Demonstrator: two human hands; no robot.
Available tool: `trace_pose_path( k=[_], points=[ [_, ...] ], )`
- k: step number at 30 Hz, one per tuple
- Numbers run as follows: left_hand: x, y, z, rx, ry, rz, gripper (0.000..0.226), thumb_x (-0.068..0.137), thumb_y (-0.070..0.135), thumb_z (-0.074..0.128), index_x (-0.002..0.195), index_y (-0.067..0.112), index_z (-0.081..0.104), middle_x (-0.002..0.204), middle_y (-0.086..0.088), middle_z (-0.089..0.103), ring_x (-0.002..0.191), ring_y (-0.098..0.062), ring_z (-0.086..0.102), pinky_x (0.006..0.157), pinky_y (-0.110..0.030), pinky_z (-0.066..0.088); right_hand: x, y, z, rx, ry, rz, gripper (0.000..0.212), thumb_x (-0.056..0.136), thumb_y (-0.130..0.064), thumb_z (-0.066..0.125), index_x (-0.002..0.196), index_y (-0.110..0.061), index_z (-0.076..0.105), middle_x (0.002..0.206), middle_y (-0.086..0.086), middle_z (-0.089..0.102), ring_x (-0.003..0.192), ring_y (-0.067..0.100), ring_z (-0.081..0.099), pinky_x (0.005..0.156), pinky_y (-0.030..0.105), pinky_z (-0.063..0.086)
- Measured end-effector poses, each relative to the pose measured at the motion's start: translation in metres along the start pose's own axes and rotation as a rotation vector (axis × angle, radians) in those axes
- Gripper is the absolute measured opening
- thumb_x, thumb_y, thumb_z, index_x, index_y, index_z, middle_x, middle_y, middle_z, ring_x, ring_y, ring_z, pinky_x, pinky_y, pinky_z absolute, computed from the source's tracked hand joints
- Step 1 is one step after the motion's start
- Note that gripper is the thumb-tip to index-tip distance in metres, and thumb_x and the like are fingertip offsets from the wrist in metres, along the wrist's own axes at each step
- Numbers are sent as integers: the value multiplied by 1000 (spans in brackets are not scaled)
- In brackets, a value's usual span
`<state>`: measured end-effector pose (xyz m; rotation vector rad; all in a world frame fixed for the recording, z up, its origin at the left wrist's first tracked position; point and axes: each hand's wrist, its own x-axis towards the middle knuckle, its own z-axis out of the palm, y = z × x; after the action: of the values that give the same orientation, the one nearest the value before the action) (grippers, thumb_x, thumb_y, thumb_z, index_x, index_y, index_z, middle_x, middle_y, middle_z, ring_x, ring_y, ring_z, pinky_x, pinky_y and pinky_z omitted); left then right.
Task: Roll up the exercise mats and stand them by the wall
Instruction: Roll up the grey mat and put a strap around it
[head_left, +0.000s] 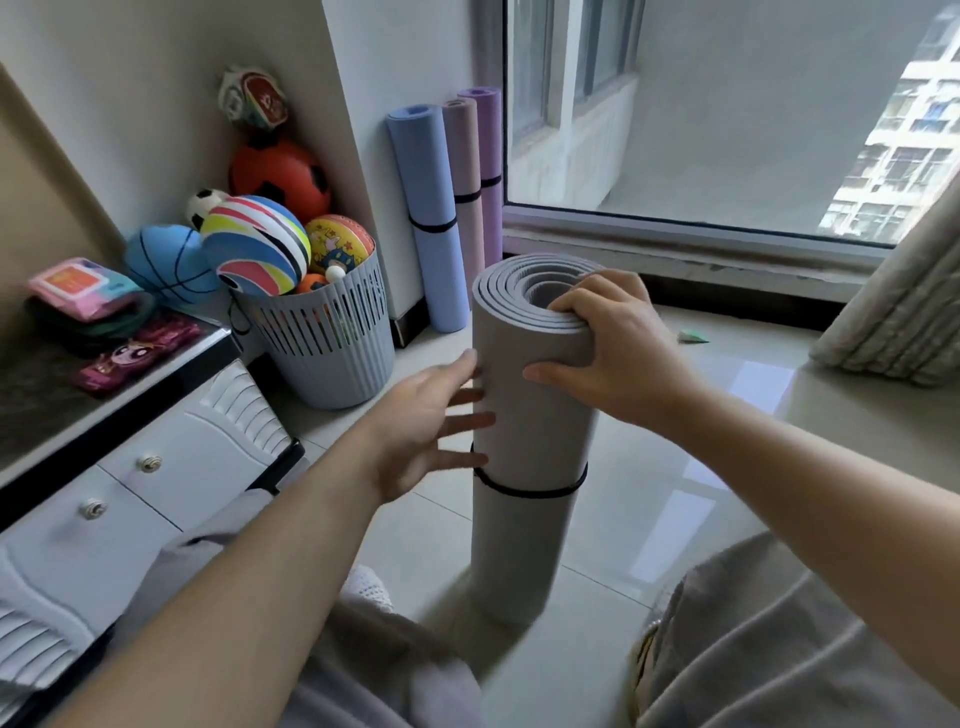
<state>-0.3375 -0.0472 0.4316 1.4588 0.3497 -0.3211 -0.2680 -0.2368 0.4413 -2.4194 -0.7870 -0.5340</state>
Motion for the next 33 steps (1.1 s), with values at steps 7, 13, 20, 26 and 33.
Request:
trace_pose_path(
  k=[7,13,20,26,33],
  points=[
    [25,76,-2,-62,66,51,82,70,73,58,134,22,47,125,-7,58,107,-28,59,72,-46,56,62,-10,31,-84,280,-203,57,64,-45,72,101,-1,68,99,12,65,113,36,46,96,44,43],
    [95,110,-17,-72,260,64,59,79,52,65,124,15,55,109,-10,63,95,-28,60,62,-37,56,126,3,60,-100,205,-374,54,77,-48,56,103,-1,66,101,15,63,118,30,35,96,50,43],
    [181,143,-70,-52,415,90,39,87,33,57,119,10,53,102,-11,59,91,-28,62,68,-39,59,227,48,85,-202,-165,-554,59,72,-30,78,125,-11,58,120,6,57,126,26,33,105,39,36],
    [285,171,-114,95,497,150,54,79,34,58,128,15,46,111,-8,58,96,-27,61,68,-40,60,307,92,153,-219,-206,-527,64,74,-27,80,130,-12,53,126,5,53,127,25,30,101,40,41],
    [395,206,-150,258,583,228,73,60,47,50,128,20,48,117,-8,62,103,-31,61,89,-46,54,399,140,224,-209,-121,-533,62,73,-25,81,127,-10,55,122,7,55,123,29,39,99,41,43]
  ],
)
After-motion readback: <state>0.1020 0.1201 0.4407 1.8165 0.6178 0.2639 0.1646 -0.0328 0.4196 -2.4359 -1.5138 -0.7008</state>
